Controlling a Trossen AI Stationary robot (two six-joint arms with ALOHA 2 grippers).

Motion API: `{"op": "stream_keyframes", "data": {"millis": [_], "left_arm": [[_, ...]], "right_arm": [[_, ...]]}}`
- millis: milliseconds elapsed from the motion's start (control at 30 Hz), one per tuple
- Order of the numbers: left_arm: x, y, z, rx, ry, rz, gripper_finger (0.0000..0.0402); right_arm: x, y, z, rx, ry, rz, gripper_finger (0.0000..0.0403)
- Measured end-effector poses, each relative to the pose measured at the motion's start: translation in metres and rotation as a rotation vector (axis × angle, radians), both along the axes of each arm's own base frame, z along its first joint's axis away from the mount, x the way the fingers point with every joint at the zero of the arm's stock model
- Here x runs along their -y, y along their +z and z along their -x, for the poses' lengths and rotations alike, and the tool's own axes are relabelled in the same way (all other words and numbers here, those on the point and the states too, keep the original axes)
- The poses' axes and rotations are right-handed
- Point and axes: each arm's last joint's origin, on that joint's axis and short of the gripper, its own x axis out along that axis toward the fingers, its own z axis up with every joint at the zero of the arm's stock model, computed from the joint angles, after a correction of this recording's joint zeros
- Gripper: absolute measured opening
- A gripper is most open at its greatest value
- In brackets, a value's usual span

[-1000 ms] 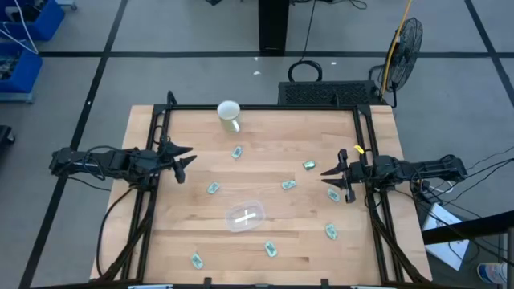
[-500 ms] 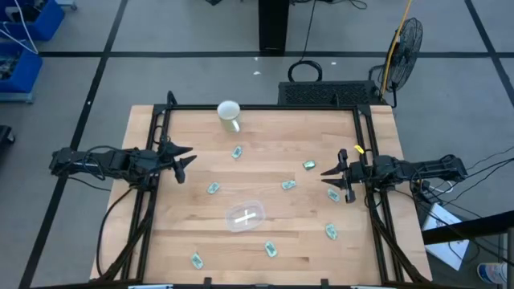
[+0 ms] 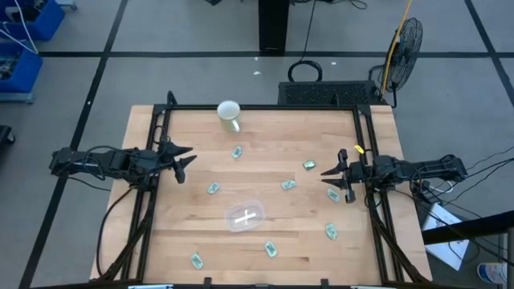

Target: Pick and place Stevia / Truvia into bins

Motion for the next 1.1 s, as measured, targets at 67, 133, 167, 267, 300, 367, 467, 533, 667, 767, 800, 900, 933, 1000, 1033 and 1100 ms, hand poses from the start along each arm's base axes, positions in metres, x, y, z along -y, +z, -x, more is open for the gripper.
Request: {"op": "stream_keyframes", "data": {"millis": [67,133,167,267,300,367,467,533,667,767,800,900,933,1000,1033,1100], "left_arm": [[0.0,0.0,0.0,0.0,0.0,0.0,0.0168],[0.0,0.0,0.0,0.0,0.0,0.0,0.0168],[0.0,0.0,0.0,0.0,0.001,0.0,0.0168],[0.0,0.0,0.0,0.0,0.0,0.0,0.0168],[0.0,0.0,0.0,0.0,0.001,0.0,0.0168],[0.0,0.0,0.0,0.0,0.0,0.0,0.0168],[0.0,0.0,0.0,0.0,0.0,0.0,0.0168],[0.0,0.0,0.0,0.001,0.005,-0.003,0.0168],[0.0,0.002,-0.001,0.056,0.031,0.064,0.0168],[0.0,0.004,-0.002,0.116,0.05,0.123,0.0168],[0.0,0.006,-0.002,0.134,0.053,0.132,0.0168],[0.0,0.009,-0.003,0.173,0.069,0.125,0.0168],[-0.001,0.01,-0.004,0.182,0.077,0.111,0.0168],[-0.001,0.011,-0.004,0.183,0.074,0.093,0.0168],[-0.001,0.011,-0.004,0.177,0.071,0.086,0.0168],[-0.001,0.011,-0.004,0.177,0.08,0.078,0.0168]], "right_arm": [[0.0,0.0,0.0,0.0,0.0,0.0,0.0086],[0.0,0.0,0.0,0.0,0.0,0.0,0.0086],[0.0,0.0,0.0,0.0,0.0,0.0,0.0086],[0.0,0.0,0.0,0.0,0.0,0.0,0.0086],[0.0,0.0,0.0,0.0,0.0,0.0,0.0086],[0.0,0.0,0.0,0.0,0.0,0.0,0.0086],[0.0,0.0,0.0,0.0,0.0,0.0,0.0086],[0.0,0.0,0.0,0.0,0.0,0.0,0.0086],[0.0,0.0,0.0,0.0,0.0,0.0,0.0086],[0.0,0.0,0.0,0.0,0.0,0.0,0.0086],[0.0,0.0,0.0,0.0,0.0,0.0,0.0086],[0.0,0.0,0.0,0.001,0.0,0.019,0.0086],[0.0,0.0,0.0,0.002,0.001,0.035,0.0086],[0.0,0.0,0.0,0.004,0.001,0.057,0.0086],[0.0,0.0,0.0,0.005,0.001,0.06,0.0086],[0.0,0.0,0.0,0.004,0.001,0.053,0.0086]]}}
